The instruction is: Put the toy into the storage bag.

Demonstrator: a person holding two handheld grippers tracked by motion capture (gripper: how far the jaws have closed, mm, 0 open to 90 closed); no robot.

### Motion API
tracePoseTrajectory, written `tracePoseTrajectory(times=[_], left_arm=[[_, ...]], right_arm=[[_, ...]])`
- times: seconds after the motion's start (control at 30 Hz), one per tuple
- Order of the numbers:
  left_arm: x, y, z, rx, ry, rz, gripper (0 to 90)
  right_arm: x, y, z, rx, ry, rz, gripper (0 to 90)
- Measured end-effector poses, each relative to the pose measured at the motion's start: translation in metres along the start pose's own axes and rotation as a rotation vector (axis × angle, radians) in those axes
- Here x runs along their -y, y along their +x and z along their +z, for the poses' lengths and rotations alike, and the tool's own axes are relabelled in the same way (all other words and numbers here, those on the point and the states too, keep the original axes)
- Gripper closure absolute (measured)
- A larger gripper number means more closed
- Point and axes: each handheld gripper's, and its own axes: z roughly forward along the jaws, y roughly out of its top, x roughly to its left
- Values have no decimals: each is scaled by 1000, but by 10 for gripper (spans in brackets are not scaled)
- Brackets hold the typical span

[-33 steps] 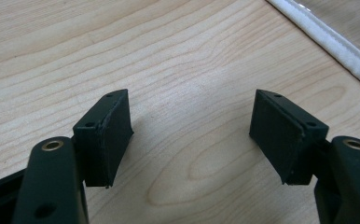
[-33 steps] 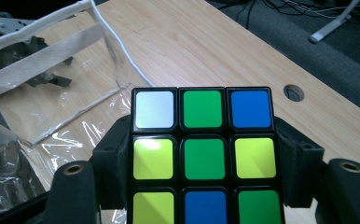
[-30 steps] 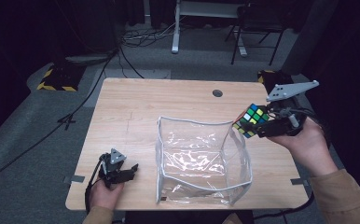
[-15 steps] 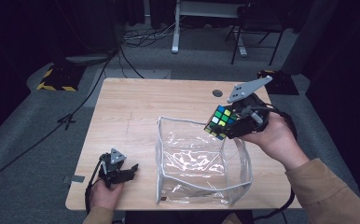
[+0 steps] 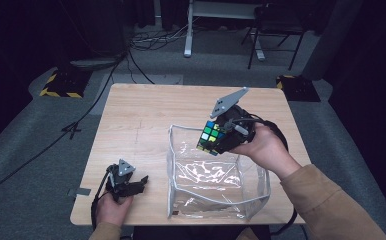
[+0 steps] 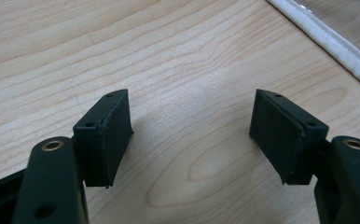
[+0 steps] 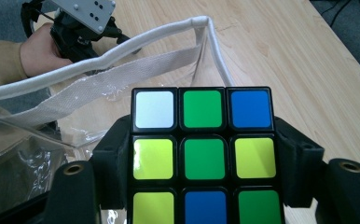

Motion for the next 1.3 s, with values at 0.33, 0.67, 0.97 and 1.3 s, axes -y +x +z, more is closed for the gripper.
tracePoseTrajectory(times=[0.33,0.67,0.97,1.3], left_arm=[[0,0,0,-5,0,2,297],[0,0,0,-7,-3,1,297],[0,0,0,-3,-1,0,297],[0,0,0,-2,-3,-1,296]], right_arm=[[-13,1,29,-32,29,-56,339],[-18,8,57,-70,82,-62,339],[-16,12,88,-93,176,-49,340],[-5,14,121,-97,255,-46,339]])
